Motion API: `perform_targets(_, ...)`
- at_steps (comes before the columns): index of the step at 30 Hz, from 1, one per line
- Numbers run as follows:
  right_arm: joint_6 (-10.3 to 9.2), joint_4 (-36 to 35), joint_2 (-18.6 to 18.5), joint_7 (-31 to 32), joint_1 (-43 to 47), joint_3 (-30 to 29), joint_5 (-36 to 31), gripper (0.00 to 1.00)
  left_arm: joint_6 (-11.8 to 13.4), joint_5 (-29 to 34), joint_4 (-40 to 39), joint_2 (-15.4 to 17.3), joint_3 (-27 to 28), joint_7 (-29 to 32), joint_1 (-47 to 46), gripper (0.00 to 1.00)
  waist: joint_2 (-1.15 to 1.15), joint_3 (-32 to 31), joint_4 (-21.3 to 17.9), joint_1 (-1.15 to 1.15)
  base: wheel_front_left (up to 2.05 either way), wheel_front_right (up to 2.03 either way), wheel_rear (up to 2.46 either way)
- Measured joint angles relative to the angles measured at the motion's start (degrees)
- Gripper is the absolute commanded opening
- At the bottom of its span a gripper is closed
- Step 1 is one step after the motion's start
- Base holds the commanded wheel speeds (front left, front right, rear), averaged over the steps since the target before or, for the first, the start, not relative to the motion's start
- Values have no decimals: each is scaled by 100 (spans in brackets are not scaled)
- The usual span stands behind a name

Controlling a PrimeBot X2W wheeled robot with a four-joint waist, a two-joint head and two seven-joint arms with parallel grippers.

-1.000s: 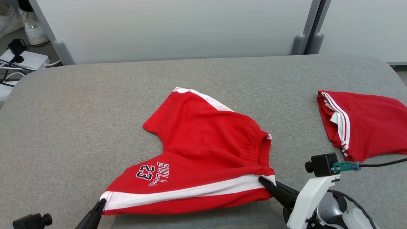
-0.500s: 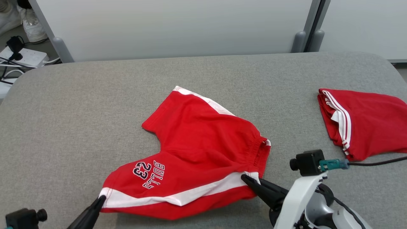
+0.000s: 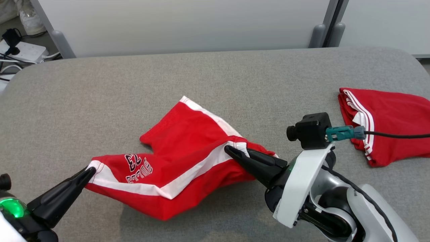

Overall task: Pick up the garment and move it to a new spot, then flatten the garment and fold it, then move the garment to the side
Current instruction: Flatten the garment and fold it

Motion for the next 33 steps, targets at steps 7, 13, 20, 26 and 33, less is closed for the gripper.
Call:
perform_targets(7, 0, -181, 200, 838, 39, -229, -336, 0, 0, -483, -612, 806, -250, 492, -50, 0, 0, 360, 11, 0, 0, 0, 0)
perform_targets(13, 0, 278, 446, 1479, 55, -256, -846, 0, 0, -732, -625, 778, -802, 1474, -354, 0, 0, 866, -3, 0, 0, 0, 0)
perform_targets(20, 0, 1933, 505, 1224, -1473, -412, -523, 0, 0, -1770, 850, -152, -936, 3376, -2092, 0, 0, 1954, -22, 0, 0, 0, 0)
perform_targets(26, -9, 3645, 512, -2570, -4647, -727, -456, 0, 1, -69, 2611, -1296, 420, 546, -4807, 0, 0, 2732, -46, 0, 0, 0, 0)
perform_targets(33, 2, 4931, 517, -4339, -6182, 403, 320, 0, -4, 600, 2827, -1380, 801, -499, -5998, 0, 0, 2766, 11, 0, 0, 0, 0)
